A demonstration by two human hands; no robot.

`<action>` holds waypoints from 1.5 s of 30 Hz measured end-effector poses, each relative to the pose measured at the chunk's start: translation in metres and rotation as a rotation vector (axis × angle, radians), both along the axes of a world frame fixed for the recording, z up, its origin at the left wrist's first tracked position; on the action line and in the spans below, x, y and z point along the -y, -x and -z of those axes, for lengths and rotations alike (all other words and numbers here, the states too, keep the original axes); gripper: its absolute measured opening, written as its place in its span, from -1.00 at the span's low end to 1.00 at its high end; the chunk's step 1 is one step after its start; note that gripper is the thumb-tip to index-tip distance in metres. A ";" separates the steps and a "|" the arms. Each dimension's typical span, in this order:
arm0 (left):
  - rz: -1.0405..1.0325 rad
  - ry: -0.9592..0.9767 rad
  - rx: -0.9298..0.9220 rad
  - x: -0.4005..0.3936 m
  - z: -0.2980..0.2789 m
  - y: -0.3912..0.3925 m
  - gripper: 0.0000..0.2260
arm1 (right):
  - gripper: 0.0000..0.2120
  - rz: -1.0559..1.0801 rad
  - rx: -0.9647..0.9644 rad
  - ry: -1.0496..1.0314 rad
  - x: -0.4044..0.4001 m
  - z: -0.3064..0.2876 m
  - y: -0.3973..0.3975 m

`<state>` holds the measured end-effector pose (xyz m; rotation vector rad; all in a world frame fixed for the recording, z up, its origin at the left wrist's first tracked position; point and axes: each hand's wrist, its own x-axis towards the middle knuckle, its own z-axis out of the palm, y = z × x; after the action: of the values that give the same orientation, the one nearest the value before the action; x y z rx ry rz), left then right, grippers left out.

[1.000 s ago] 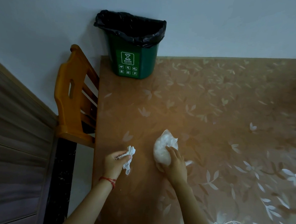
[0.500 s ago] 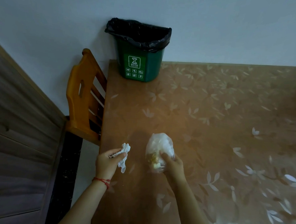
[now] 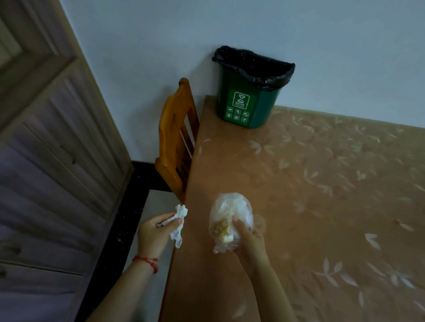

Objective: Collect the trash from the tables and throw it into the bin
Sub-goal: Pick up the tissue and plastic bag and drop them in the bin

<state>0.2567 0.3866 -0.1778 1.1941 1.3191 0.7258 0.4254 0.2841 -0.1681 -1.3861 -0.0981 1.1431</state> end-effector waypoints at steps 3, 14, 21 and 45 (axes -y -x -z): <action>0.018 -0.013 0.047 -0.006 -0.009 0.031 -0.77 | -0.49 -0.021 0.013 -0.007 -0.007 -0.004 0.030; 0.040 -0.054 0.102 -0.061 -0.013 0.173 -0.55 | -0.93 -0.025 0.050 0.006 -0.053 -0.008 0.183; 0.024 -0.022 0.100 -0.094 -0.014 0.231 -0.78 | -0.76 -0.044 -0.006 0.032 -0.080 -0.017 0.248; -0.024 -0.108 0.129 -0.284 -0.023 0.155 -0.84 | -0.93 -0.009 0.149 -0.094 -0.274 -0.044 0.174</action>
<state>0.1016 0.6704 -0.1553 1.1978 1.2012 0.8860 0.2513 0.5585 -0.1239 -1.3869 -0.2612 1.0286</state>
